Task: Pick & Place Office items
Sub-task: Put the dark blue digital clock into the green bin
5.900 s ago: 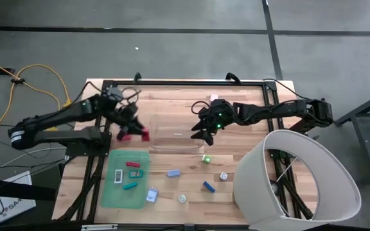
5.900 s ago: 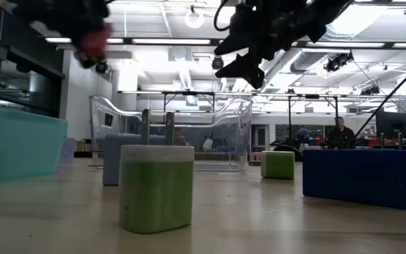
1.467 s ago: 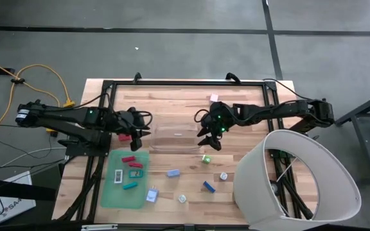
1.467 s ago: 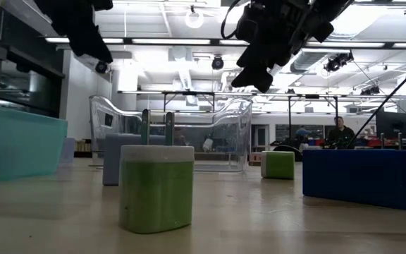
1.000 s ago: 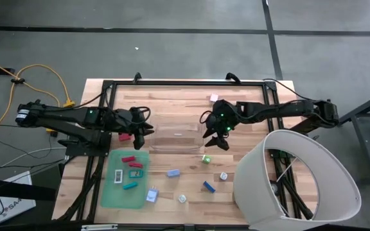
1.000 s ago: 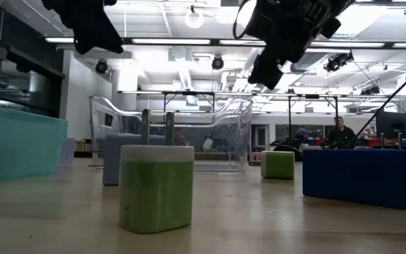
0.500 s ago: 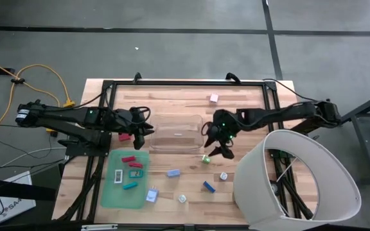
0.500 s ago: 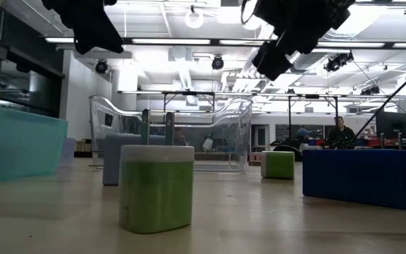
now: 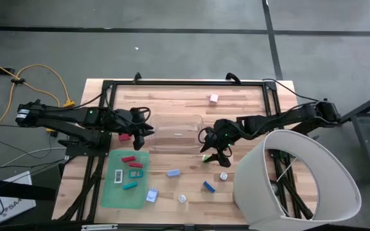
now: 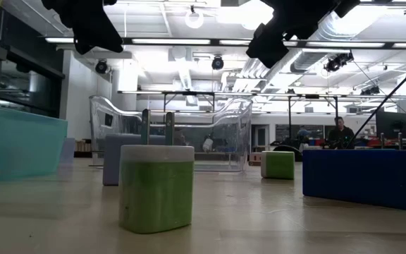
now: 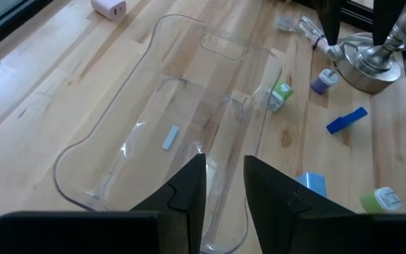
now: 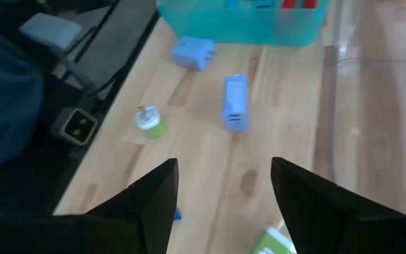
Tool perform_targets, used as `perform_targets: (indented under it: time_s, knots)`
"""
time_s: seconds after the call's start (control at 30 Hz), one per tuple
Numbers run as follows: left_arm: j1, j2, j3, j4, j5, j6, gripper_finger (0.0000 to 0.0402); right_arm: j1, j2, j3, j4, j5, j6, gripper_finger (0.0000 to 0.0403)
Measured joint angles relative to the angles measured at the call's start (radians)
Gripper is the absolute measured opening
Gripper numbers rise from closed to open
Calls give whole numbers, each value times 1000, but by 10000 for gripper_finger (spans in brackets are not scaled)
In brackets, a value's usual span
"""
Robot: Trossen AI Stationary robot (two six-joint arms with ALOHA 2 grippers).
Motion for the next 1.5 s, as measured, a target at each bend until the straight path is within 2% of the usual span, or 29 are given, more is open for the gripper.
perform_targets:
  time_s: [0.17,0.37,0.5,0.73,1.07,1.5]
  knots:
    - [0,0,0,0,0,0,93,-33,5,0,4,-60,-2,215]
    - [0,0,0,0,0,0,93,-166,7,0,35,-254,-7,215]
    - [0,0,0,0,0,0,93,-224,13,19,58,-338,-23,215]
    - [0,0,0,0,0,0,93,-239,62,150,2,-378,-123,215]
    - [0,0,-1,0,9,4,93,-221,311,278,-28,-455,-158,215]
    - [0,0,-1,-4,22,8,93,-89,340,290,-93,-410,-178,215]
